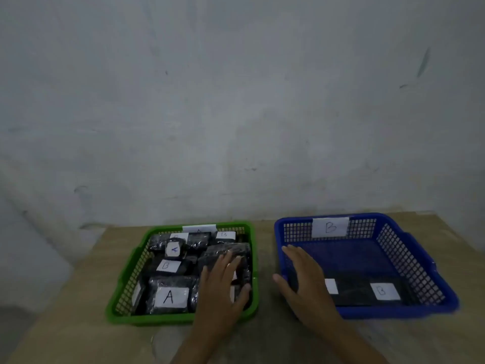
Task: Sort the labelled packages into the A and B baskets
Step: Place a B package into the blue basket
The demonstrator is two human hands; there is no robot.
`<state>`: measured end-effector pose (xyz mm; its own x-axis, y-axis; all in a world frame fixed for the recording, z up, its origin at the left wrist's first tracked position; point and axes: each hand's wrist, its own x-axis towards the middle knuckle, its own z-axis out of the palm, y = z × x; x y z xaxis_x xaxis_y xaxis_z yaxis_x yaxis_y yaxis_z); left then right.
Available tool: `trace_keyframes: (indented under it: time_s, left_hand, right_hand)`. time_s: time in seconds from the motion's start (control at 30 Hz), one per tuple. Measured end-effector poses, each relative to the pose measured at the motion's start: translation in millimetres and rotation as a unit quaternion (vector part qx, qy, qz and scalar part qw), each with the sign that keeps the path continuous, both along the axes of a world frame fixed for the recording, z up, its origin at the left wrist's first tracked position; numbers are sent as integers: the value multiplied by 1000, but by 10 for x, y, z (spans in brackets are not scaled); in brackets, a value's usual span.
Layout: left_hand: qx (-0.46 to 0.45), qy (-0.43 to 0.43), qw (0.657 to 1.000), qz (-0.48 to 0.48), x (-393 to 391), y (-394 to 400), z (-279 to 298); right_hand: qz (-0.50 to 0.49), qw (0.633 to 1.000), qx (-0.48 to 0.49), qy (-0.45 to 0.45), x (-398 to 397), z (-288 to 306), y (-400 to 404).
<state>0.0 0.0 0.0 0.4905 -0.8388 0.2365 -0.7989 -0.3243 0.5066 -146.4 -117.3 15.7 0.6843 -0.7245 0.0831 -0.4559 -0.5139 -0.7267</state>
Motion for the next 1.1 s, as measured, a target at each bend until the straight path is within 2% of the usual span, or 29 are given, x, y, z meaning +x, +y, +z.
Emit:
trace_keyframes:
  time_s: [0.03,0.27,0.5,0.6,0.73,0.93,1.03,1.1]
  left_hand:
    - [15,15,1000,14,16,49,39]
    - [75,-44,995,59,352,442,-258]
    - [34,-53,991,117,846,679,-351]
    - [59,-53,989,125,1044,771,-443]
    - [110,-55,987,99,1196,810,-472]
    - [57,-81,994,45,1249,576,-342]
    - [54,-35,998,3,1213,330,-204]
    - [74,16,997,-17,1191,167,-147]
  right_hand:
    - [4,1000,3,-2,26,-22,30]
    - [21,1000,-9,-20,293,-225,258]
    - [32,999,4,11,681,-358,496]
    - [14,999,15,26,822,-372,573]
    - [5,999,8,48,967,-443,600]
    - [-111,993,-6,26,1200,-451,446]
    - [-133,991,20,28,1253,-478,428]
    - [-133,990,4,37,1266,-522,432]
